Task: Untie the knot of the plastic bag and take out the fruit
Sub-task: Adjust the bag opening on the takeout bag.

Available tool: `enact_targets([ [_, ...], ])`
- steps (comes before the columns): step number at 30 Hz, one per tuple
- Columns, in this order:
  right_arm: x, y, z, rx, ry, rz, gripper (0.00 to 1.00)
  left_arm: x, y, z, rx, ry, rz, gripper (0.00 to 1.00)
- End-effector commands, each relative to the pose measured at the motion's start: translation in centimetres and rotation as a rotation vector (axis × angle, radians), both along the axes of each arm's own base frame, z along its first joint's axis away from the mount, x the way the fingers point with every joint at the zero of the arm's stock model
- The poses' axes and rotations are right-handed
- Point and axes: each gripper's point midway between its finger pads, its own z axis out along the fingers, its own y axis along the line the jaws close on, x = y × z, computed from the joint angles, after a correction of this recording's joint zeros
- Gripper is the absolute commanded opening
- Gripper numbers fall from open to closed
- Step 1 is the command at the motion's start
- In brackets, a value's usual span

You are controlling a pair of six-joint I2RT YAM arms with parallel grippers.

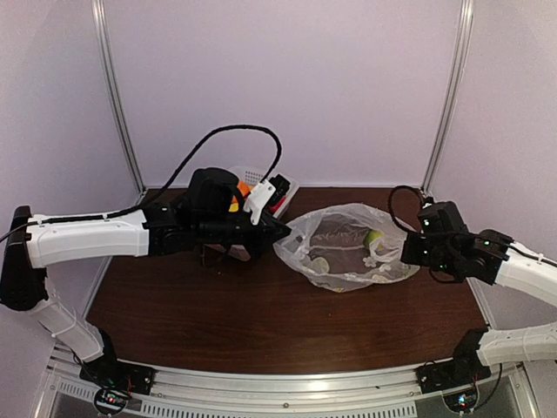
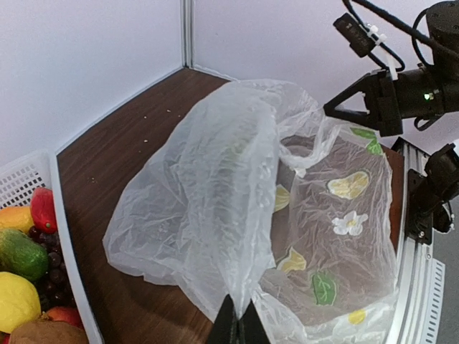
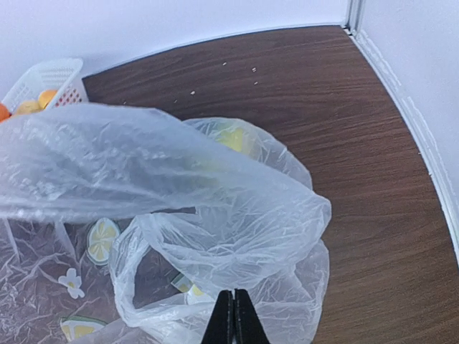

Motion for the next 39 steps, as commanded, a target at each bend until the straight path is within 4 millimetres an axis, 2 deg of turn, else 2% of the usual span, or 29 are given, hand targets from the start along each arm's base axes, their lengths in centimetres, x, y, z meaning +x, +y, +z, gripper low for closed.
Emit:
enact_targets([
  [1,-0.3,-4.4,-1.2,-0.065,0.015,-0.097,0.00,1.4,1.4,0.7,-0.004,-0.018,0.079,0.00],
  [6,-0.2,-7.6,-2.1,-0.050,0.016,-0.193,0.00,1.9,1.8,0.4,0.007,-0.020,0.108,0.00],
  [10,-0.1,-9.2,-1.7,-0.016,-0.008,-0.240,0.00,2.2,2.1,0.6,0.009,-0.028,0.126,0.00],
  [15,0.2,-8.2,0.0,0.040,-0.048,-0.182,0.00,1.2,1.4,1.0,-0.018,-0.034,0.053,0.00],
  [17,0.4,-6.8,1.0,0.081,-0.069,-0.100,0.10,0.0,0.5,1.4,-0.051,-0.025,-0.028,0.00],
  [20,0.2,-4.6,3.0,0.151,-0.122,0.026,0.42,-1.6,-0.5,1.6,-0.084,-0.008,-0.123,0.00],
  [21,0.0,-3.9,4.0,0.172,-0.149,0.071,0.50,-2.2,-0.8,1.9,-0.099,-0.009,-0.153,0.00],
  [22,-0.4,-3.2,5.3,0.195,-0.187,0.118,0.54,-2.4,-1.0,2.2,-0.112,-0.017,-0.169,0.00],
  [25,-2.0,-0.1,8.9,0.271,-0.303,0.317,0.59,-2.8,-1.3,2.3,-0.121,-0.016,-0.192,0.00],
  [27,-3.4,2.3,10.1,0.325,-0.333,0.459,0.59,-2.8,-1.4,2.2,-0.120,-0.012,-0.193,0.00],
  [31,-4.5,5.0,9.1,0.313,-0.291,0.562,0.56,-3.0,-1.5,2.1,-0.121,-0.005,-0.202,0.00],
  [35,-5.2,8.8,9.1,0.296,-0.290,0.659,0.53,-3.0,-1.6,2.0,-0.120,-0.003,-0.208,0.00],
  [39,-5.2,12.9,7.3,0.214,-0.263,0.719,0.49,-3.1,-1.6,2.0,-0.121,0.001,-0.212,0.00],
])
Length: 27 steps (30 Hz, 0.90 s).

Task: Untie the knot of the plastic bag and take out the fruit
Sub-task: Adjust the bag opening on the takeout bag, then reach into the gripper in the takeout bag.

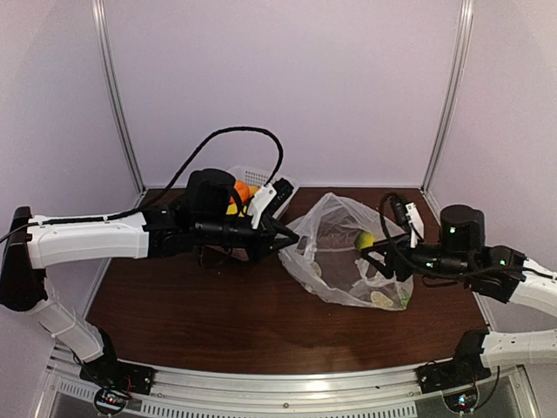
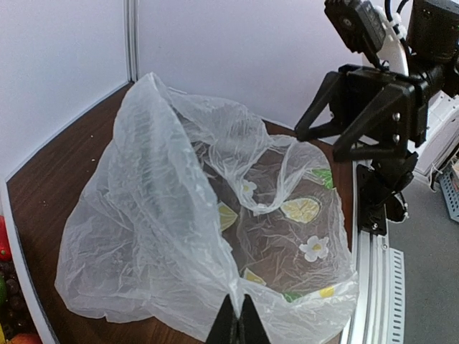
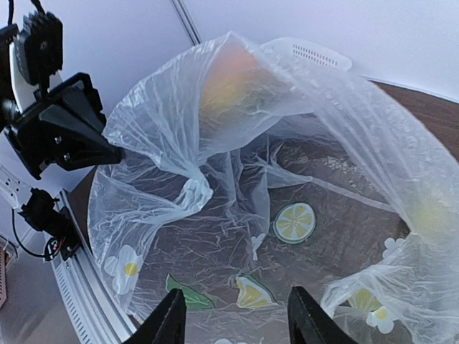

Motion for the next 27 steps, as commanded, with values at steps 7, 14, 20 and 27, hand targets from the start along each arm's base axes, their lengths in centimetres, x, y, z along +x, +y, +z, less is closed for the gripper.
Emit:
enact_targets([
  [7,3.1,7.0,-5.3,-0.193,-0.034,0.017,0.45,-0.6,-0.2,1.7,-0.053,-0.036,-0.034,0.00],
  [14,6.0,7.7,-11.0,-0.387,0.024,-0.045,0.40,-0.6,0.0,2.2,-0.063,-0.045,-0.030,0.00],
  [20,8.6,5.6,-14.2,-0.422,0.117,-0.167,0.39,-2.0,-0.7,2.6,-0.069,-0.047,-0.123,0.00],
  [27,11.2,1.4,-15.5,-0.351,0.190,-0.348,0.44,-7.4,-2.2,3.6,-0.099,-0.073,-0.339,0.00],
])
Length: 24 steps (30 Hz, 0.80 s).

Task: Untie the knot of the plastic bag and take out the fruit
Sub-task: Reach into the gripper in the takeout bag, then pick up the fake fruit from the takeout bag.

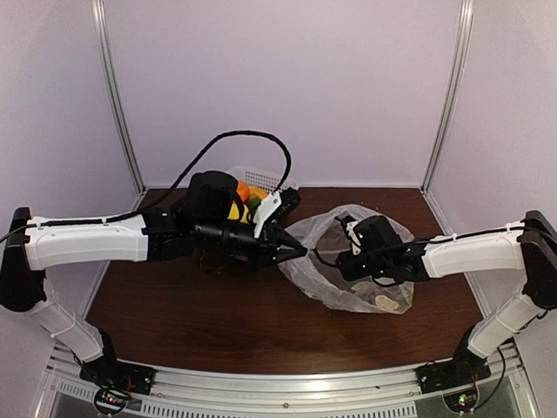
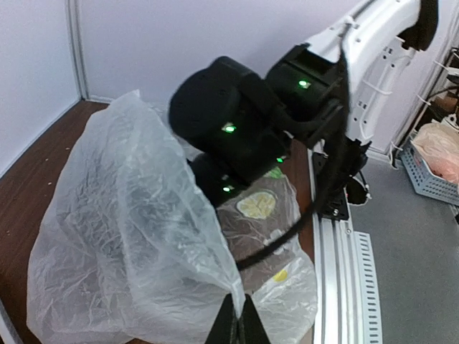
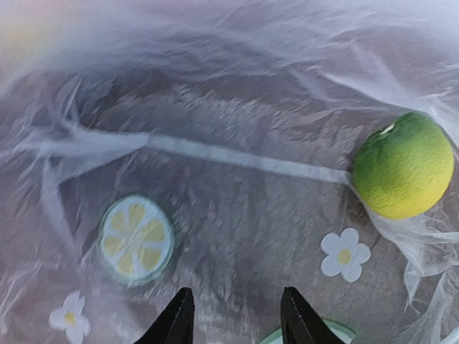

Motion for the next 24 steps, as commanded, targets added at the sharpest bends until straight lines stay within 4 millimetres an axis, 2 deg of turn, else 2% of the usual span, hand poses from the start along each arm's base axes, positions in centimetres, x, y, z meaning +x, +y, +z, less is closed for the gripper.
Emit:
enact_targets([
  [1,1.7,-2.9,0.2,0.061,-0.016,-0.157,0.45,-4.9,-1.4,3.3,-0.089,-0.053,-0.200,0.00],
  [4,2.6,-4.4,1.1,0.119,-0.039,-0.218,0.50,-7.2,-2.1,4.5,-0.134,-0.023,-0.261,0.00],
  [7,3.0,-4.5,2.2,0.172,-0.057,-0.212,0.56,-9.0,-2.8,5.6,-0.174,0.003,-0.301,0.00],
  [10,2.9,-2.9,3.3,0.219,-0.059,-0.122,0.62,-11.0,-3.7,6.0,-0.200,0.035,-0.338,0.00],
  [13,2.2,-1.2,3.6,0.253,-0.038,-0.024,0.66,-13.4,-5.3,6.3,-0.211,0.069,-0.390,0.00],
  [19,-0.8,0.9,3.6,0.310,-0.007,0.167,0.70,-18.1,-8.3,7.4,-0.217,0.130,-0.465,0.00],
  [20,-1.5,1.2,3.6,0.320,-0.001,0.201,0.70,-18.7,-8.5,7.7,-0.220,0.134,-0.468,0.03],
  [22,-2.9,1.7,3.5,0.331,0.015,0.262,0.71,-19.6,-8.8,8.4,-0.228,0.145,-0.477,0.18],
  [23,-3.4,1.8,3.4,0.333,0.018,0.284,0.71,-19.8,-8.8,8.7,-0.226,0.153,-0.473,0.23],
  [24,-4.0,1.9,3.4,0.334,0.022,0.302,0.71,-19.6,-8.8,8.8,-0.221,0.161,-0.458,0.35],
])
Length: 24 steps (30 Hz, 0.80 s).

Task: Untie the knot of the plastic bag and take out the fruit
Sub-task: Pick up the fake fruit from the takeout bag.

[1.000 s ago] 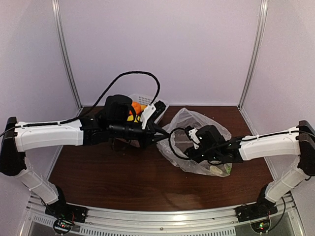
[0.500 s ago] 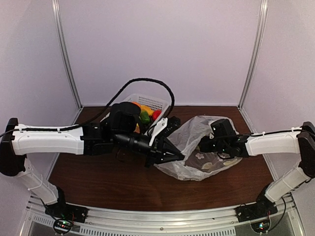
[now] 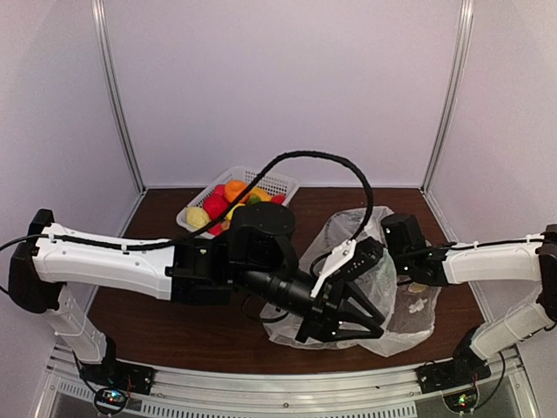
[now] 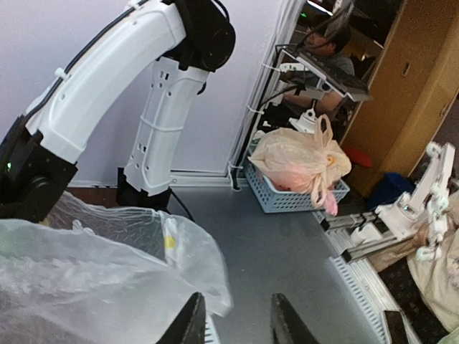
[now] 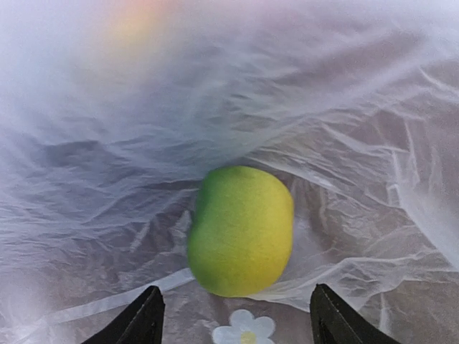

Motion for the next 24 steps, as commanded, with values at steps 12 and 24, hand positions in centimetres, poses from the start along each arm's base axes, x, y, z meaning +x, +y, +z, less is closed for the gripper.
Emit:
enact_targets([
  [12,-4.6,-0.1,0.2,0.072,-0.037,0.142,0.71,9.0,4.6,4.7,0.053,-0.082,0.486,0.87],
  [24,-2.3,-3.2,-0.5,0.078,-0.046,-0.124,0.80,25.1,4.0,-2.3,0.107,0.028,0.821,0.89],
])
